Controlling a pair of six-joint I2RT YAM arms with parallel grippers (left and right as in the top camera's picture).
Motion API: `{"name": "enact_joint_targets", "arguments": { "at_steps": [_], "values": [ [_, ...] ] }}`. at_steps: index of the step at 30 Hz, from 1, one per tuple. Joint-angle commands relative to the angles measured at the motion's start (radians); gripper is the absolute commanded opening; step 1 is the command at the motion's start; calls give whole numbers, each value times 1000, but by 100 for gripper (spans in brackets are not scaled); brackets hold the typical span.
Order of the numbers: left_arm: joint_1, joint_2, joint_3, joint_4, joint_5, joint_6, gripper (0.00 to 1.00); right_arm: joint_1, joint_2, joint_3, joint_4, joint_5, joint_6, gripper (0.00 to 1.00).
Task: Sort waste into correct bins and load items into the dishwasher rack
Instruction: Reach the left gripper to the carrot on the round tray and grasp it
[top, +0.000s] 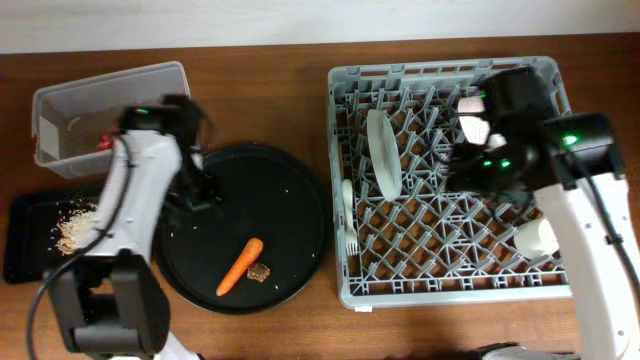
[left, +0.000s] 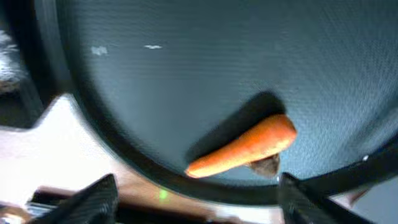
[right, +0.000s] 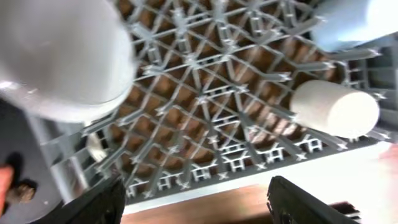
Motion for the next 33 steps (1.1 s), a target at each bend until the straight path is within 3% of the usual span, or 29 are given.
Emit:
{"name": "enact_joint_targets", "arguments": {
  "at_steps": [1, 5, 6, 11, 14, 18, 20, 23, 26, 33],
  "values": [
    [-135, -13, -159, 94, 13, 14, 86, -92, 2, -10, -10, 7, -81, 76],
    [-232, -11, -288, 217, 12, 10, 87, -124, 2, -20, -9, 8, -95, 76],
    [-245, -11, -311, 240, 13, 10, 92, -124, 2, -23, -9, 8, -97, 76],
    [-266, -11, -409, 349, 12, -33, 91, -122, 2, -42, -2, 8, -98, 77],
    [-266, -11, -451, 414, 12, -35, 62, -122, 2, -67, 1, 8, -98, 76],
    [-266, -11, -454, 435, 11, -35, 43, -122, 2, -80, 3, 8, -98, 76],
    [-266, -11, -453, 446, 0, -35, 25, -122, 1, -80, 2, 8, -98, 76],
    [-251, -11, -425, 444, -26, -35, 6, -122, 1, -80, 2, 8, -98, 76],
    [-211, -15, -360, 412, -31, -35, 0, -122, 1, -80, 1, 8, -99, 76],
    [7, -74, -138, 285, -72, -35, 1, -122, 1, -80, -5, 8, -106, 76]
  ]
}}
